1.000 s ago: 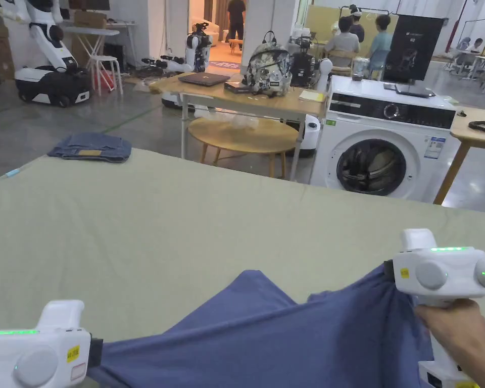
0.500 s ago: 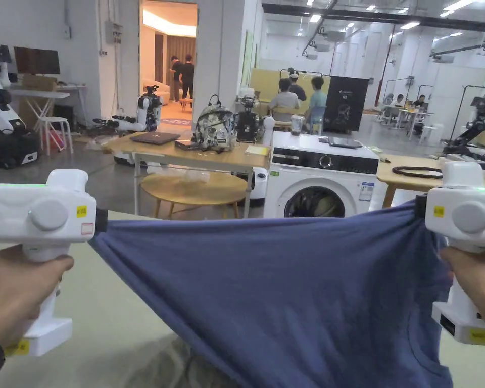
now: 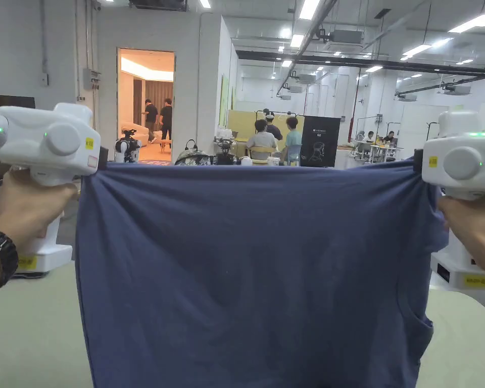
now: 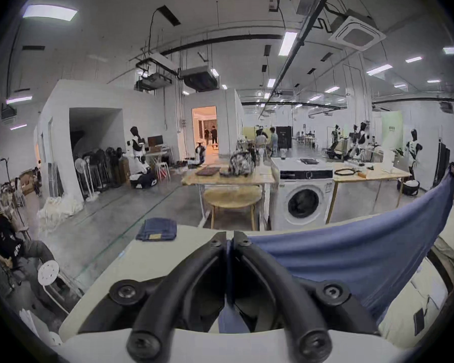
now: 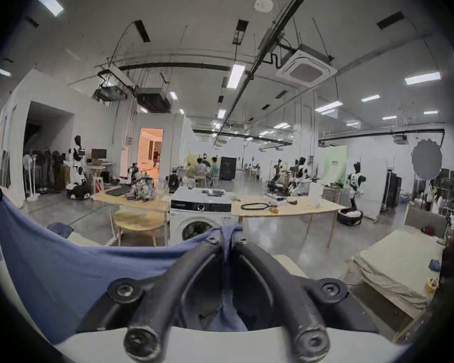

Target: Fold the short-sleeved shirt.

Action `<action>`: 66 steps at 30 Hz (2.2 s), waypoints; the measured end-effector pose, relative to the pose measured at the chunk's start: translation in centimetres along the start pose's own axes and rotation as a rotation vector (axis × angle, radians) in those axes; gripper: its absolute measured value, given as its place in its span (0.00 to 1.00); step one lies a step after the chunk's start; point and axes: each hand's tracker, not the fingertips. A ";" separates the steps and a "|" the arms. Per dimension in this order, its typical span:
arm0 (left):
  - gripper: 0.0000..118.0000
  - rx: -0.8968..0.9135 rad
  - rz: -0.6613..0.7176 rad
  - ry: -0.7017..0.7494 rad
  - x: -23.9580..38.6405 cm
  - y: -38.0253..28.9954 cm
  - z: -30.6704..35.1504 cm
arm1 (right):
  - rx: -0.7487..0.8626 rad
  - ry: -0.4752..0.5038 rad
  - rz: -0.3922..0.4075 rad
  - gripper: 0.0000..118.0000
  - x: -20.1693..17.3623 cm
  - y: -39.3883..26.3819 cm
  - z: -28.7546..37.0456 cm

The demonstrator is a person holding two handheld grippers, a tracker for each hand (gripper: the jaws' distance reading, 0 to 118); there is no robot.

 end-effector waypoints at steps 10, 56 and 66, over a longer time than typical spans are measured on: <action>0.00 0.086 0.022 0.029 -1.1 4.6 -2.6 | 0.090 -0.011 0.031 0.02 -1.9 2.3 -2.7; 0.00 -0.324 0.061 -0.103 -4.6 -42.0 19.0 | -0.461 0.084 0.151 0.02 2.2 -37.1 28.5; 0.00 -0.642 -0.021 -0.108 -3.8 -50.0 17.8 | -0.802 0.127 0.204 0.02 2.5 -45.5 29.2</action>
